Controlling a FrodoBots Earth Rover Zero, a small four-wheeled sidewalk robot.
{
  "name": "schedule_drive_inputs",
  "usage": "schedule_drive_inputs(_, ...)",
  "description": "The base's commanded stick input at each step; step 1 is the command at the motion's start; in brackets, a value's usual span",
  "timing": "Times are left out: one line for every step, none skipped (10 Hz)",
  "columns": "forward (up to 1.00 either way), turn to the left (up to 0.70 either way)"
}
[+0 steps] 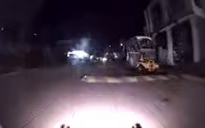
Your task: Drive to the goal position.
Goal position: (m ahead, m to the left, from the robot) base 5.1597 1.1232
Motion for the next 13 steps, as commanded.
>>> schedule_drive_inputs(0.85,-0.34)
schedule_drive_inputs(0.85,-0.3)
schedule_drive_inputs(0.85,-0.04)
schedule_drive_inputs(0.85,0.0)
schedule_drive_inputs(0.85,0.0)
schedule_drive_inputs(0.85,0.0)
schedule_drive_inputs(0.85,-0.22)
schedule_drive_inputs(0.85,-0.06)
schedule_drive_inputs(0.85,-0.02)
schedule_drive_inputs(0.85,0.0)
schedule_drive_inputs(0.85,0.0)
schedule_drive_inputs(0.85,0.0)
schedule_drive_inputs(0.85,0.0)
